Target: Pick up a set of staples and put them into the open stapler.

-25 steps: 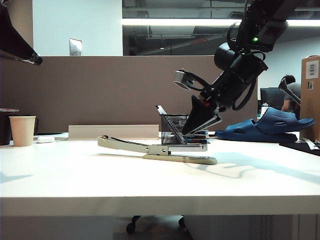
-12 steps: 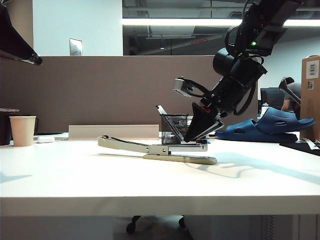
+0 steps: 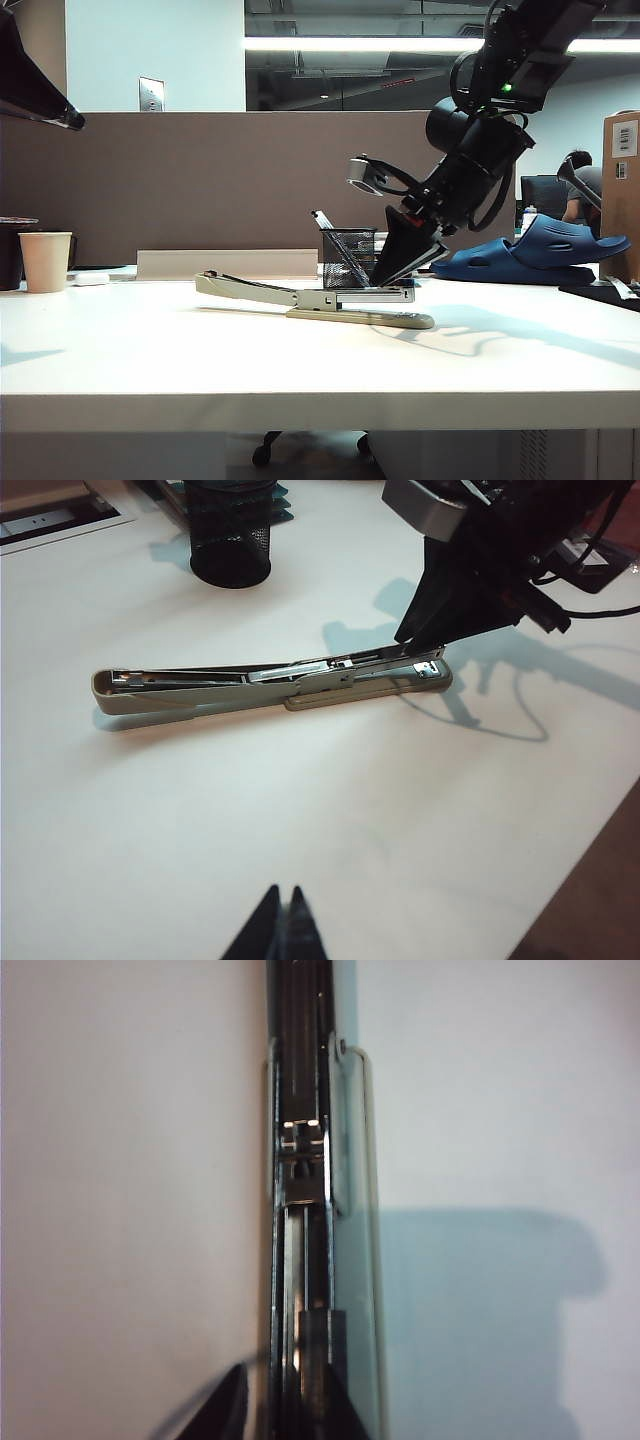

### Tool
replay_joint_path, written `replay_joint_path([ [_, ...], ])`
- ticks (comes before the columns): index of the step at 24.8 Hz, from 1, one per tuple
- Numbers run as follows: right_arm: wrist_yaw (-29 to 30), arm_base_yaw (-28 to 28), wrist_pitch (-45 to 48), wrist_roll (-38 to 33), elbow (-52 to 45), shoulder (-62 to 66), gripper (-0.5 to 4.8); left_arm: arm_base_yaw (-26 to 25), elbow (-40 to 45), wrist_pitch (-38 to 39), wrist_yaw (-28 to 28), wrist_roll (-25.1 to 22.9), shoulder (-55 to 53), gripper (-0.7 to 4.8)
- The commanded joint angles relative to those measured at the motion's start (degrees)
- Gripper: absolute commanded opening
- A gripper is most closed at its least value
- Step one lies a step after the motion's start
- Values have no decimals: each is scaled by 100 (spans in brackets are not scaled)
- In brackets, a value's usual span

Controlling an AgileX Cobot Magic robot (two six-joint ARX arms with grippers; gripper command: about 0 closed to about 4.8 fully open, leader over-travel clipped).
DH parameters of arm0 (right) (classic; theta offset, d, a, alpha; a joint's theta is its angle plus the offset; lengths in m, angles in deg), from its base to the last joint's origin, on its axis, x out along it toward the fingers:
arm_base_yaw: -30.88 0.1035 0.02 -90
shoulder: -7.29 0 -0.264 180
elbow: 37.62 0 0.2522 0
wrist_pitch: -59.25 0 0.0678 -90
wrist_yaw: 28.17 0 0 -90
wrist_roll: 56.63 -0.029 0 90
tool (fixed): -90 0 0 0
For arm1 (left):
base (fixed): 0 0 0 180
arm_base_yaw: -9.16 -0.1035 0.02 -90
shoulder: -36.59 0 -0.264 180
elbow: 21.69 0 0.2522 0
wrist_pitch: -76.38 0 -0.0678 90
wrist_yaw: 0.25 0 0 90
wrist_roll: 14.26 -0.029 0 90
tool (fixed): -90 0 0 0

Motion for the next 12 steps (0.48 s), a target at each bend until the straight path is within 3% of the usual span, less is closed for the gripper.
replay_joint_path([
  [1,33,15,0,20,20,-17,94,0,-20,-28,39,-46,11,-2],
  [9,-28,11,308,17,26,-337,90,0,-22,-219,33,-44,15,-2],
  [11,-306,11,313,15,26,-516,3,0,-22,-535,26,-42,17,-2],
  [12,-409,11,299,15,26,-573,-8,0,-22,-643,15,-42,17,-2],
])
